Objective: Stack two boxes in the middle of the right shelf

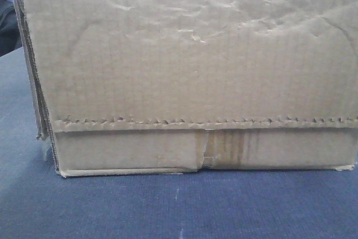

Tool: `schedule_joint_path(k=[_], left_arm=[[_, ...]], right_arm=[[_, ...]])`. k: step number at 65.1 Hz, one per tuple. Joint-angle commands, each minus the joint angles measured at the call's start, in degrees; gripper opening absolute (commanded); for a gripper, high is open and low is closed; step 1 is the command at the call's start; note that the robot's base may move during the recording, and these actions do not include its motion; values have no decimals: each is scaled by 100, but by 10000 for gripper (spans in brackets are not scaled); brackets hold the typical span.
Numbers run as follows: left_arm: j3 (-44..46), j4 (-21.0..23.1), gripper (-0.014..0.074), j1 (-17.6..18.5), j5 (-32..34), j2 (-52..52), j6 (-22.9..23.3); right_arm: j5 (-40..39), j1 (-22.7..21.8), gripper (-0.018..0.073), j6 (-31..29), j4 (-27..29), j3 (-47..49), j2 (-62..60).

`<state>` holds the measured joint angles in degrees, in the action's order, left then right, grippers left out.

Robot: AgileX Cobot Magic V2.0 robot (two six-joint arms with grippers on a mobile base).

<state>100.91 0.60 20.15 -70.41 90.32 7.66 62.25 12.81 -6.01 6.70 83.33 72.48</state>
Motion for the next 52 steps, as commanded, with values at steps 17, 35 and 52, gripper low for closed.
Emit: schedule_joint_path(k=[17,35,52], left_arm=[[-88,-6,488,22,45,703,141],[-90,-6,468,22,45,989,191],[-90,-60,43,22,45,1013,191]], right_arm=[[-67,117,570,-52,-44,51,789],[-100,117,570,-52,-44,51,1559],[-62,117,260,-52,-34,51,1795]])
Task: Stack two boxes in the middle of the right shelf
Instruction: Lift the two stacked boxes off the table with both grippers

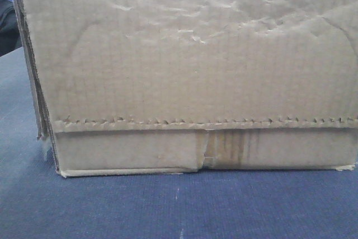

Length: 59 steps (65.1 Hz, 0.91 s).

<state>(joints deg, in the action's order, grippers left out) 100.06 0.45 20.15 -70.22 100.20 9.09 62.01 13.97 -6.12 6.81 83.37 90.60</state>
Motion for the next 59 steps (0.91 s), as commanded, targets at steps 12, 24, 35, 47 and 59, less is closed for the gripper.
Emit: schedule_joint_path(k=[12,24,35,47,59], left_arm=[[-5,-45,-111,22,25,25,59],[-5,-335,-111,22,25,-24,419],[-5,-389,-111,22,25,-284,561],[19,-485,-111,22,25,-778,588],[84,-729,-111,22,25,-1450,616]], right_arm=[[-28,0,-155,7,-45,47,-17],[-13,0,-153,62,-37,47,-43],[-60,0,-153,75,-37,47,-318],[-179,0,-153,88,-37,216,-810],[-269,0,-153,88,1,675,-1251]])
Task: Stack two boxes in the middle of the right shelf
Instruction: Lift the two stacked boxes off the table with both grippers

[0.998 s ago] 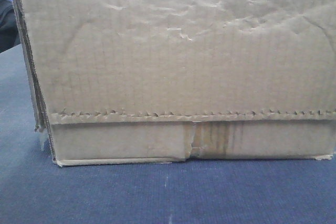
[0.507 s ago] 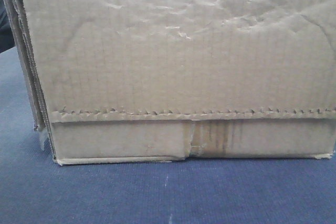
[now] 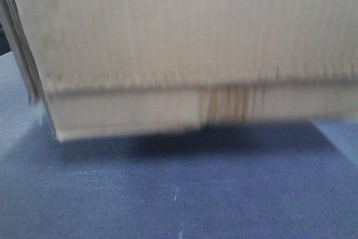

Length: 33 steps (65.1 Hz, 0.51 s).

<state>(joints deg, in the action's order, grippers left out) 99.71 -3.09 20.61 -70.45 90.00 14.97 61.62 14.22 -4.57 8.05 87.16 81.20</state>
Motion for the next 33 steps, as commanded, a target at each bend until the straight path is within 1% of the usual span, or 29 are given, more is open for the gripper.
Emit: schedule_joint_path(k=[1,11,22,28,33], left_arm=[[167,-397,-111,-24,48,-483,29],[813,-497,-111,-24,48,-870,42],[1801,-497,-111,-24,48,-906,52],[2081,-497,-111,-24,48,-906,52],[2110,-517,-111,-24,48,-906,52]], right_arm=[[-229,-24,-153,-67,-123,379,-339],[-282,-24,-153,-67,-19,1011,-537],[-282,-24,-153,-67,75,1645,-564],[-296,-24,-153,-67,75,1748,-564],[-296,-24,-153,-67,75,1748,-564]])
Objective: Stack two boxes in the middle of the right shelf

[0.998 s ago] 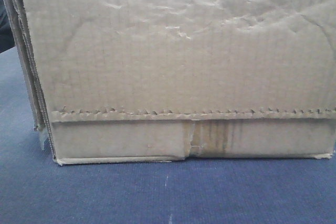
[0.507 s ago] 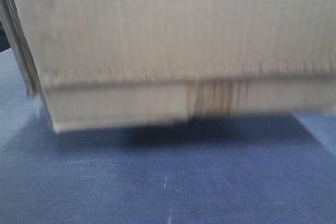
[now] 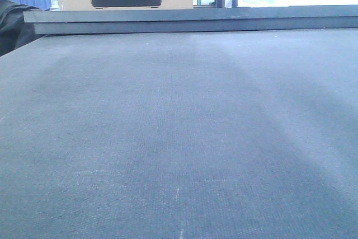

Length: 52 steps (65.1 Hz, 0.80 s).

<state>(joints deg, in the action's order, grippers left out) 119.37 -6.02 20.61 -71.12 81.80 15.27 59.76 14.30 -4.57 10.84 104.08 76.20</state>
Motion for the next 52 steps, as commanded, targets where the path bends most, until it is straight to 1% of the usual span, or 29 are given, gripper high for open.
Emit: schedule_joint_path(k=[1,52], left_arm=[[144,-224,-111,-24,116,-86,21],[144,-224,-111,-24,116,-54,21]], right_arm=[[-108,-32,-153,-67,-205,56,-54],[-120,-32,-153,-67,-193,56,-54]])
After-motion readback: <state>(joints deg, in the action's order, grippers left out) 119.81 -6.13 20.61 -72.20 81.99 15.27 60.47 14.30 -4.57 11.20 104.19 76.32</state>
